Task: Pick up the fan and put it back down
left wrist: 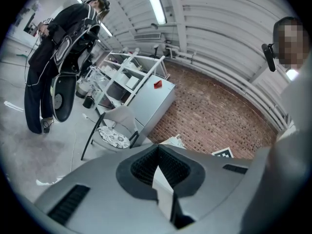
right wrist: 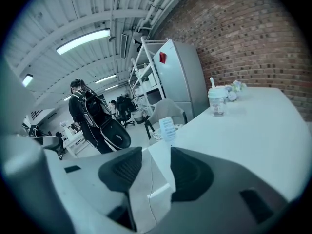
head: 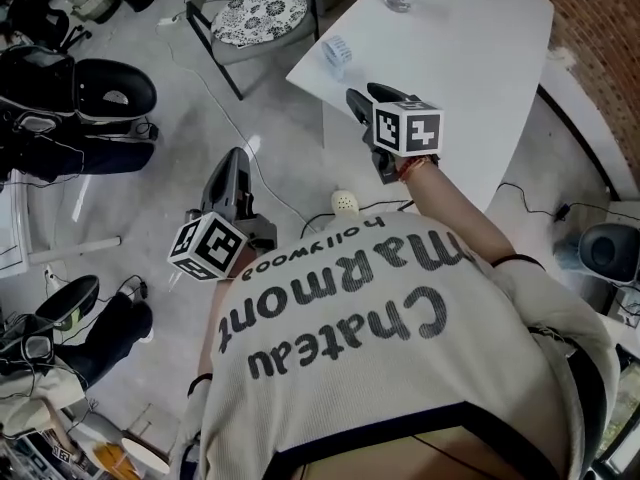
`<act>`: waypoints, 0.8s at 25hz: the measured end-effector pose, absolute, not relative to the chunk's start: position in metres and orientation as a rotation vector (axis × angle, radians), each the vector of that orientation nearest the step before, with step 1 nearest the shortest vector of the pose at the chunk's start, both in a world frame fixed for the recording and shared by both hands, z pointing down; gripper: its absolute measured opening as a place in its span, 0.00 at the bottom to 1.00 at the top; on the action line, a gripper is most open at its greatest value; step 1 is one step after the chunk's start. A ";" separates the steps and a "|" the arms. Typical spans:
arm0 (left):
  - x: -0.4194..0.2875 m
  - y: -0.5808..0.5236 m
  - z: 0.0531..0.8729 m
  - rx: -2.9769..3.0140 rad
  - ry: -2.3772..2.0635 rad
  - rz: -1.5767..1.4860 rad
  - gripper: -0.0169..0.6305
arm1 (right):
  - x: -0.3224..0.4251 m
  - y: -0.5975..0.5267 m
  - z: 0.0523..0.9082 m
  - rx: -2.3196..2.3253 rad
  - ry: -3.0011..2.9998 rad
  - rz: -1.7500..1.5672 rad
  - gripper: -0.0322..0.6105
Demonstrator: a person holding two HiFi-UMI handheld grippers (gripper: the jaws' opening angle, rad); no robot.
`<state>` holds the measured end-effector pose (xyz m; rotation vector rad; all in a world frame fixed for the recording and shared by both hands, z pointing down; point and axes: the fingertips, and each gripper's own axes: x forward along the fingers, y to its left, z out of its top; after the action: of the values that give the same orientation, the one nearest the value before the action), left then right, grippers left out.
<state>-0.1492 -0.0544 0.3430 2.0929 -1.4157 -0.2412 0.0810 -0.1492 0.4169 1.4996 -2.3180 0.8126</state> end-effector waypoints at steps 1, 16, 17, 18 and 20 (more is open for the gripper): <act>-0.147 -0.050 0.342 2.099 -1.412 -0.239 0.03 | 0.081 -0.142 0.417 1.496 -2.321 0.818 0.34; -0.139 0.006 0.337 2.155 -1.380 -0.200 0.03 | 0.051 -0.063 0.370 1.500 -2.505 0.833 0.09; -0.139 0.010 0.337 2.157 -1.382 -0.199 0.03 | 0.050 -0.059 0.367 1.508 -2.516 0.826 0.06; -0.139 0.014 0.337 2.160 -1.383 -0.198 0.03 | 0.050 -0.055 0.364 1.518 -2.526 0.824 0.06; -0.139 0.022 0.336 2.164 -1.384 -0.195 0.03 | 0.050 -0.048 0.359 1.532 -2.546 0.829 0.06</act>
<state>-0.1394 0.0218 0.3360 2.1640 -1.3841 -0.1950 0.0505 -0.0476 0.3586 1.5320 -2.5463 0.8289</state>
